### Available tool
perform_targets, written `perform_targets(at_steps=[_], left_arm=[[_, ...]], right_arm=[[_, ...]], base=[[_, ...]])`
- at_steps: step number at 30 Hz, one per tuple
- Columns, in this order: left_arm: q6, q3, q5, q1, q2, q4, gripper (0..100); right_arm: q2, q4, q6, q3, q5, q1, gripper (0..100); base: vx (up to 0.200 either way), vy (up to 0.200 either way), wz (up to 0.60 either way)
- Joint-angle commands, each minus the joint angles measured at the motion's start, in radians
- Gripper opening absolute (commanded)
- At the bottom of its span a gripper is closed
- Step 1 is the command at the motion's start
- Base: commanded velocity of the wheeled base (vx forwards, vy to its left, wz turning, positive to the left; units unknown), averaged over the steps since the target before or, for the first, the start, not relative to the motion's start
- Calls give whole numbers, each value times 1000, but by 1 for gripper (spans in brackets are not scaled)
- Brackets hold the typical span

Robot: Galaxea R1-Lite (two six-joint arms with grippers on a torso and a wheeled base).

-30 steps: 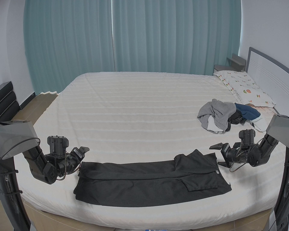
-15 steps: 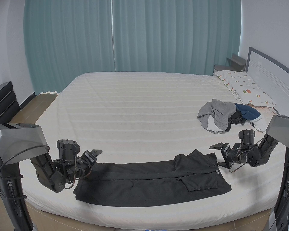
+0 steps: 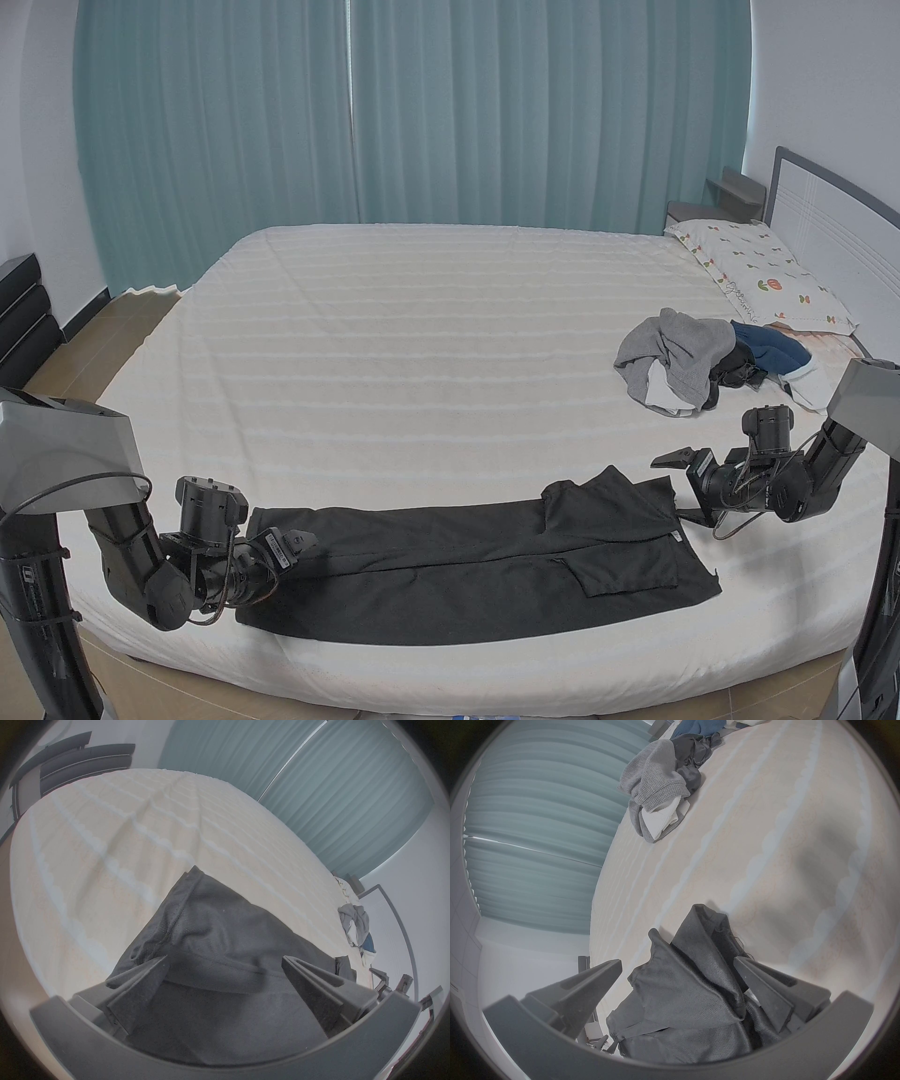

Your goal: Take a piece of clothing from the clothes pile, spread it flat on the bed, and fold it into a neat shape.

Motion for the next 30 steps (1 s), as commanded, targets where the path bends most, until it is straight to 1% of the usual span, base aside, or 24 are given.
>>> perform_targets(at_steps=[1, 8, 12, 14, 17, 20, 21, 30], left_arm=[[5, -19, 5, 17, -22, 30, 100], [-11, -47, -9, 80, -114, 36, 100], [-74, -107, -12, 131, -109, 36, 100], [-83, -117, -13, 137, -102, 37, 100], [-88, -162, -18, 138, -5, 28, 100], [-91, -197, -19, 141, 39, 28, 100], [-92, -222, -18, 146, 79, 28, 100], [-89, -283, -12, 144, 159, 27, 100]], right_arm=[[0, -1, 2, 0, 0, 0, 100], [-2, -1, 2, 2, 0, 0, 100], [-2, -1, 2, 2, 0, 0, 100], [-2, -1, 2, 2, 0, 0, 100], [0, -1, 2, 2, 0, 0, 100], [0, -1, 2, 2, -1, 0, 100], [0, -1, 2, 2, -1, 0, 100], [0, -1, 2, 0, 0, 0, 100]], base=[[0, 0, 0], [0, 0, 0], [0, 0, 0], [0, 0, 0], [0, 0, 0], [0, 0, 0], [0, 0, 0], [0, 0, 0]])
